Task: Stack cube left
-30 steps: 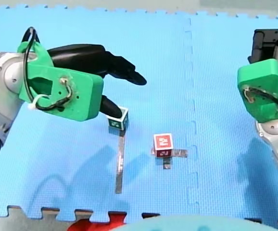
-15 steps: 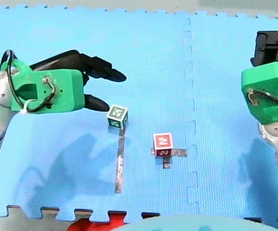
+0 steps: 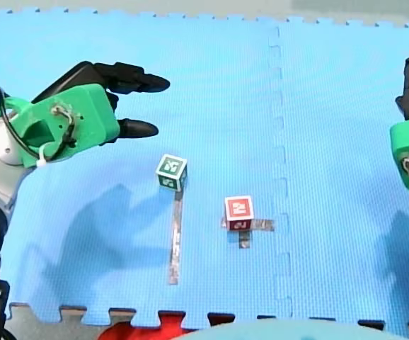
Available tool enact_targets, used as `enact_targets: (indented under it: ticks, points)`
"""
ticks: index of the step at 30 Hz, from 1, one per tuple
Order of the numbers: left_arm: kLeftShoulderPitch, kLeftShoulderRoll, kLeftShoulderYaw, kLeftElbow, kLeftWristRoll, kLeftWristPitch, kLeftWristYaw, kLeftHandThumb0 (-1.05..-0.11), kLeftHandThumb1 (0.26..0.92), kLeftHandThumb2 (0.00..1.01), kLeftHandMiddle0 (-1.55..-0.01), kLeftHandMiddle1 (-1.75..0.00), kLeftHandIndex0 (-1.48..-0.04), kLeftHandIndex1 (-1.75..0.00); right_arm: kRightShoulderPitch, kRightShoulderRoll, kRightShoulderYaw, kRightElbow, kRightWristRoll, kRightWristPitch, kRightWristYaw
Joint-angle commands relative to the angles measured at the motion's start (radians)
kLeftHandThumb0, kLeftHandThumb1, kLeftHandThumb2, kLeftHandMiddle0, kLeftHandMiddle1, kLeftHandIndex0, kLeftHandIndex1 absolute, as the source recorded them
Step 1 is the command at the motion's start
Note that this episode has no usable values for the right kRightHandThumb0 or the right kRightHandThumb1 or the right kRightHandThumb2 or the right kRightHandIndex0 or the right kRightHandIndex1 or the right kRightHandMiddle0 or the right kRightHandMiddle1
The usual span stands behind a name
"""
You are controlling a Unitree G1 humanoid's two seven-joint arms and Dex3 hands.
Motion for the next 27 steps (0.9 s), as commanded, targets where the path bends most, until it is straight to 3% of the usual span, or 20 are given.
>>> enact_targets:
  ticks: [1, 5, 7, 19, 21, 23, 27]
  points:
    - [-0.015, 0.003, -0.001, 0.008, 0.004, 0.012, -0.008, -1.048, 0.825, 0.00, -0.76, -1.66, -0.54, 0.00, 0.002, -0.008, -0.002, 0.002, -0.001, -0.008, 0.000]
    - [-0.027, 0.004, -0.002, 0.015, 0.005, 0.026, -0.012, -1.048, 0.808, 0.00, -0.79, -1.43, -0.55, -0.01, -0.002, -0.015, -0.002, 0.007, -0.009, -0.016, -0.009]
    - [-0.030, 0.002, -0.002, 0.023, 0.007, 0.031, -0.007, -1.048, 0.802, 0.00, -0.80, -1.39, -0.57, -0.01, -0.005, -0.017, -0.002, 0.009, -0.010, -0.017, -0.009]
    - [-0.022, -0.029, -0.006, 0.043, 0.017, 0.036, 0.030, -1.048, 0.782, 0.00, -0.74, -1.55, -0.51, 0.00, -0.008, -0.026, -0.005, 0.003, -0.010, -0.011, -0.005]
    - [-0.020, -0.029, -0.006, 0.046, 0.019, 0.035, 0.023, -1.048, 0.781, 0.00, -0.74, -1.10, -0.47, 0.00, -0.007, -0.027, -0.005, 0.000, -0.010, -0.010, -0.005]
    - [-0.020, -0.028, -0.014, 0.050, 0.031, 0.039, 0.029, -1.048, 0.780, 0.00, -0.77, -0.91, -0.46, 0.00, -0.006, -0.028, -0.005, -0.003, -0.010, -0.009, -0.005]
    - [-0.014, -0.032, -0.021, 0.061, 0.050, 0.040, 0.064, -1.048, 0.767, 0.00, -0.78, -1.18, -0.56, -0.02, -0.004, -0.029, -0.005, -0.006, -0.011, -0.007, -0.004]
